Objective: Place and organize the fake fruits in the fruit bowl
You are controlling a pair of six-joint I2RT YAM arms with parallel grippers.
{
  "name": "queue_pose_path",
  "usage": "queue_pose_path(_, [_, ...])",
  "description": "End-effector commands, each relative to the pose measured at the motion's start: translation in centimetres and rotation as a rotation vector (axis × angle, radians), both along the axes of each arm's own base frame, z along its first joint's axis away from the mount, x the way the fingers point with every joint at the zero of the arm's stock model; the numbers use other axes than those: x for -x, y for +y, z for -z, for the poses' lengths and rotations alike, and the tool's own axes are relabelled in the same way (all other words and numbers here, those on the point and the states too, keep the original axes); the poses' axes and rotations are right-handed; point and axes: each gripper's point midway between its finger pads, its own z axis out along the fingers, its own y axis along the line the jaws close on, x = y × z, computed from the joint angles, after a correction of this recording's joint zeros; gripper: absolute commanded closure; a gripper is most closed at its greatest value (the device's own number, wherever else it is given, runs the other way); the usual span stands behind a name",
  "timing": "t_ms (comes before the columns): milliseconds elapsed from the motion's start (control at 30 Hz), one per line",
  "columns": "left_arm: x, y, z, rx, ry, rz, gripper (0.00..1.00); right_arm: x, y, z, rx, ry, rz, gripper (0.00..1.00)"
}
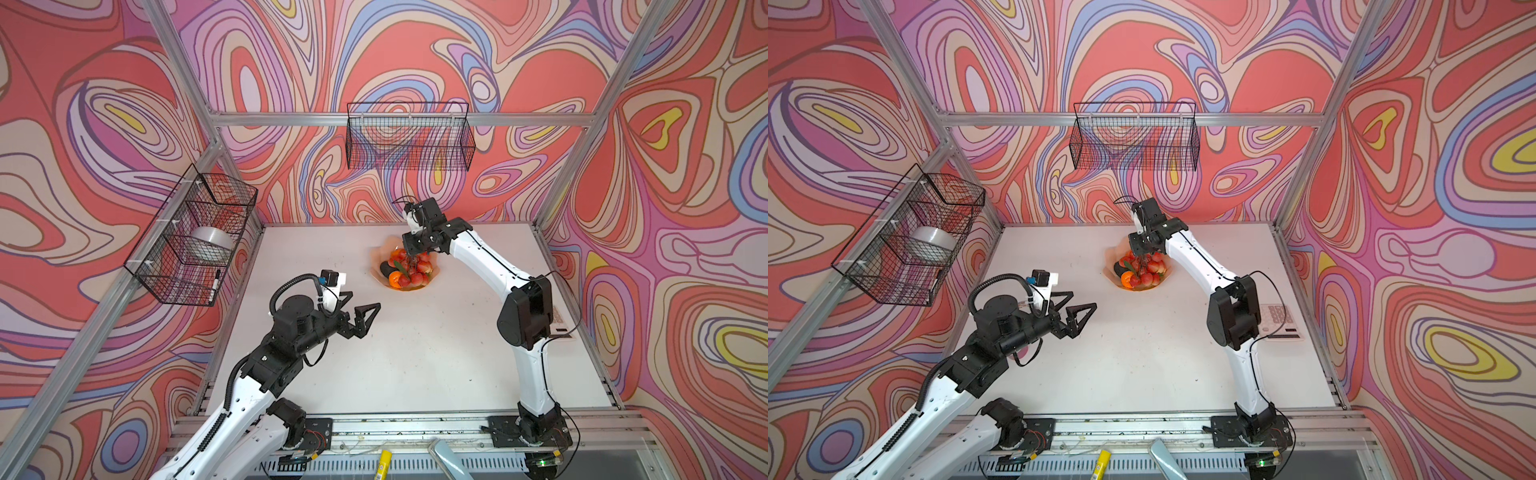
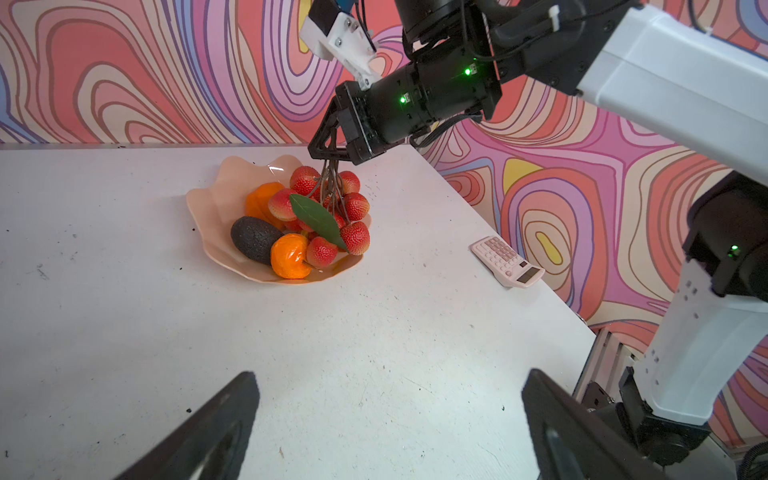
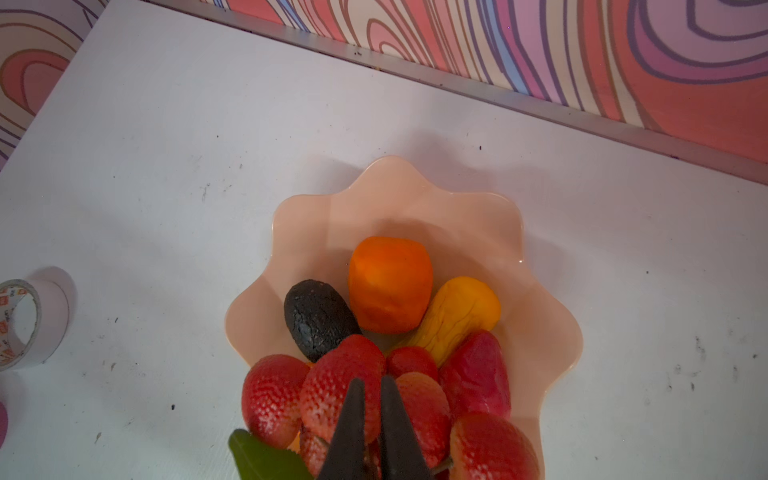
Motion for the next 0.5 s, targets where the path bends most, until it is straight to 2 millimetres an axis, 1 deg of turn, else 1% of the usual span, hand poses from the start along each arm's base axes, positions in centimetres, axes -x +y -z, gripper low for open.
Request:
queue_pose_path(0, [0.1, -0.1, -2.2, 0.036, -0.053, 0.009, 0.00, -1.2, -0.4, 0.5, -0.030, 0.021, 0.002, 0.91])
queue_pose_path(33, [0.1, 0.0, -2.3, 0.035, -0.053, 0.006, 0.00, -1.4, -0.3, 0.7, -0.041, 0.025, 0.002, 0.85])
queue_pose_path(100, [0.1, 0.1, -2.2, 0.033, -0.055, 0.003, 0.00, -1.9, -0.4, 1.0, -0.060, 0.030, 0.009, 0.76])
queue_pose_path(133, [0.1, 0.1, -2.2, 0.032, -0.055, 0.000, 0.00, -2.2, -0.5, 1.1, -0.069, 0.033, 0.017, 0.69])
queue_pose_path(167, [0.1, 0.2, -2.2, 0.030, -0.054, -0.004, 0.00, -2.5, -0.6, 1.0, -0.083, 0.033, 0.025, 0.60])
queue_pose_path(233, [0.1, 0.3, -2.2, 0.028, -0.058, -0.007, 0.00, -2.8, -0.6, 0.2, -0.121, 0.023, 0.025, 0.47])
queue_pose_path(300, [0.0, 0.5, -2.3, 0.024, -0.062, -0.017, 0.00, -3.0, -0.8, -1.5, -0.154, -0.018, 0.030, 0.35])
queue_pose_path(367, [-0.1, 0.7, -2.4, 0.021, -0.067, -0.034, 0.00, -3.2, -1.2, -3.9, -0.174, -0.093, 0.043, 0.20])
queue_pose_path(433, [-0.2, 0.9, -2.5, 0.021, -0.079, -0.047, 0.00, -3.4, -2.3, -6.4, -0.178, -0.175, 0.074, 0.06])
queue_pose_path(467, [-0.3, 1.0, -2.6, 0.022, -0.082, -0.053, 0.00, -3.4, -2.8, -7.5, -0.180, -0.209, 0.088, 0.02])
